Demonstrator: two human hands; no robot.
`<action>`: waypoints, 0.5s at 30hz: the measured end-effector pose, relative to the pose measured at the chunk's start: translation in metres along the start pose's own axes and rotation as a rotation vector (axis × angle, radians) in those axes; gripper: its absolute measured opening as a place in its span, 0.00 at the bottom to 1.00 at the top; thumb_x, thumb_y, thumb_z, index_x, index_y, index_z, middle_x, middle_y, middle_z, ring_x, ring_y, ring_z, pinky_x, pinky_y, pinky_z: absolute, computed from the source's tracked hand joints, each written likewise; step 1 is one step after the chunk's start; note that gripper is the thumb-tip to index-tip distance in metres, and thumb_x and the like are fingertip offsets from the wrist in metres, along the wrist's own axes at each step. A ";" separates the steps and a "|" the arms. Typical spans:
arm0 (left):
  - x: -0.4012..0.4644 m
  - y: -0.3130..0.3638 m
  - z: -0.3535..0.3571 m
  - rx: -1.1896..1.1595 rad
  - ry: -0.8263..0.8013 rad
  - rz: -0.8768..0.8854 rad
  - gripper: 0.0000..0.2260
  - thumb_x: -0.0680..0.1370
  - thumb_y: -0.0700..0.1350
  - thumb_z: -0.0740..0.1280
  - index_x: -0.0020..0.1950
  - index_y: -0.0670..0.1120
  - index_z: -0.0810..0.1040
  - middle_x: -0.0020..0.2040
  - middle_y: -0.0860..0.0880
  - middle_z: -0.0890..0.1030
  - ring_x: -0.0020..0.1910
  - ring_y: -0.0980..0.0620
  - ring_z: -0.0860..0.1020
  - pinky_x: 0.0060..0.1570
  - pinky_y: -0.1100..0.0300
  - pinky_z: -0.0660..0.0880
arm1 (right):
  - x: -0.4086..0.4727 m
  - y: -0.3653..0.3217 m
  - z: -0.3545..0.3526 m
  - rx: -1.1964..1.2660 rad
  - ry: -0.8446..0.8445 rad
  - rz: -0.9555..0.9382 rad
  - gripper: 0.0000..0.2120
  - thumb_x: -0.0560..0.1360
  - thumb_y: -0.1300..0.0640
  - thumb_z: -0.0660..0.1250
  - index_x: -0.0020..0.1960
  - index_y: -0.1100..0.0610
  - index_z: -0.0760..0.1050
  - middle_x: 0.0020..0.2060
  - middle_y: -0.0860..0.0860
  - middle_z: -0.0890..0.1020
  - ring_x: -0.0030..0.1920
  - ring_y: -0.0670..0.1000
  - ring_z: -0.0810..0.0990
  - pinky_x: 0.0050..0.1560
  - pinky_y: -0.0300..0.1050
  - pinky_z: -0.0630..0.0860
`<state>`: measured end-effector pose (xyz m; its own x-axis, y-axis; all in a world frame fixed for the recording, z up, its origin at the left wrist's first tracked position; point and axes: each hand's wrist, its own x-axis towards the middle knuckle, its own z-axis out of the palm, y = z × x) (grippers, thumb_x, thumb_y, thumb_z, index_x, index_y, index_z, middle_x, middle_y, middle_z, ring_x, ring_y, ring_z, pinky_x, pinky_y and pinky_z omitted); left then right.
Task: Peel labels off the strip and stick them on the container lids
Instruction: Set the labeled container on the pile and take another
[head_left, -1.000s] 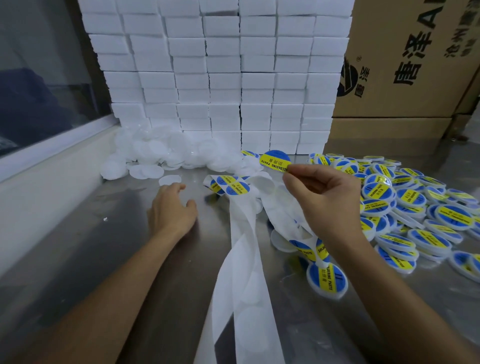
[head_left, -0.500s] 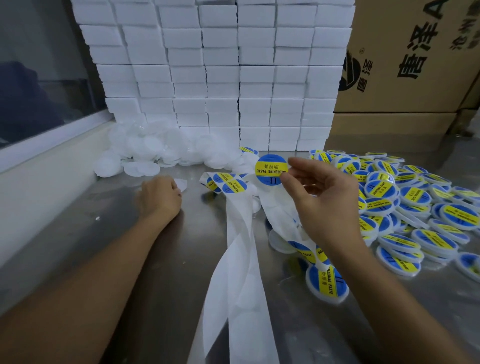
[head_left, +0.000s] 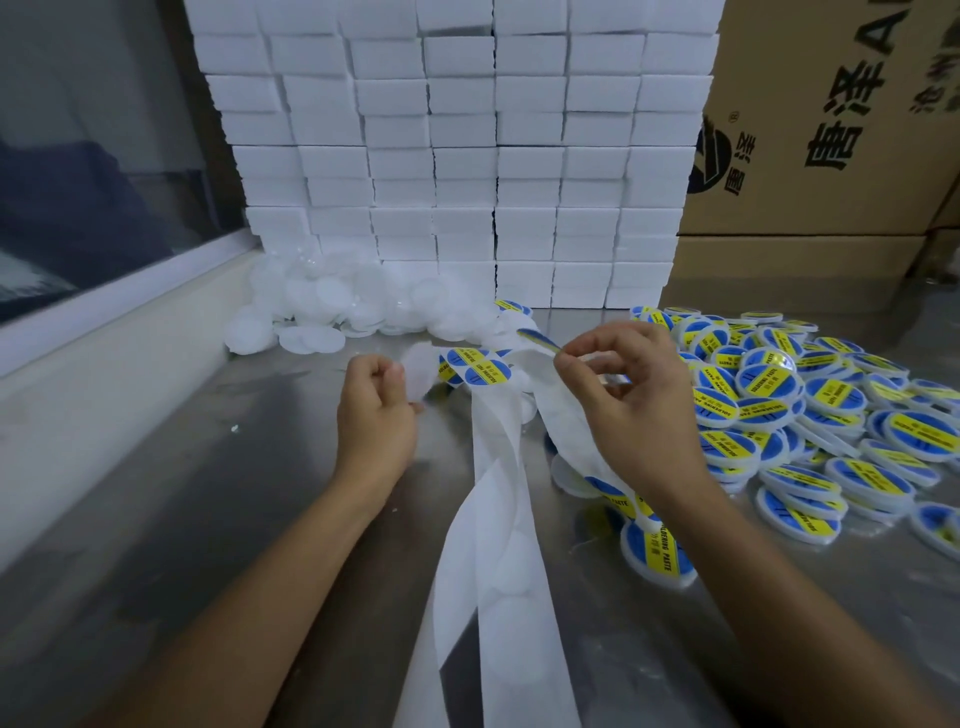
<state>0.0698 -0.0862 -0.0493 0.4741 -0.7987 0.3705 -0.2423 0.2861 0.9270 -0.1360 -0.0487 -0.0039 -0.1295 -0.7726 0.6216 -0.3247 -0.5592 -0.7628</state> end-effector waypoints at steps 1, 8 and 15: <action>-0.003 0.008 0.000 -0.083 -0.011 -0.017 0.10 0.83 0.43 0.57 0.43 0.52 0.69 0.44 0.54 0.76 0.35 0.60 0.83 0.47 0.53 0.79 | -0.001 0.000 0.000 0.016 -0.006 0.027 0.04 0.75 0.59 0.71 0.44 0.51 0.78 0.49 0.49 0.79 0.40 0.43 0.82 0.39 0.41 0.78; -0.032 0.048 0.004 -0.423 -0.196 -0.178 0.09 0.83 0.42 0.59 0.46 0.42 0.75 0.42 0.43 0.83 0.36 0.48 0.85 0.38 0.54 0.82 | -0.006 -0.006 0.006 0.143 -0.066 0.099 0.14 0.70 0.56 0.76 0.53 0.50 0.75 0.52 0.44 0.80 0.44 0.46 0.85 0.41 0.40 0.81; -0.043 0.062 0.003 -0.472 -0.300 -0.225 0.06 0.81 0.42 0.62 0.48 0.42 0.78 0.40 0.47 0.85 0.39 0.46 0.85 0.38 0.54 0.83 | -0.010 -0.011 0.009 0.118 -0.101 0.089 0.16 0.71 0.57 0.75 0.56 0.49 0.75 0.58 0.50 0.76 0.44 0.42 0.84 0.44 0.40 0.82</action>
<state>0.0323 -0.0356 -0.0075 0.1943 -0.9617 0.1932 0.2704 0.2418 0.9319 -0.1225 -0.0377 -0.0038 -0.0563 -0.8436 0.5340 -0.2032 -0.5140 -0.8334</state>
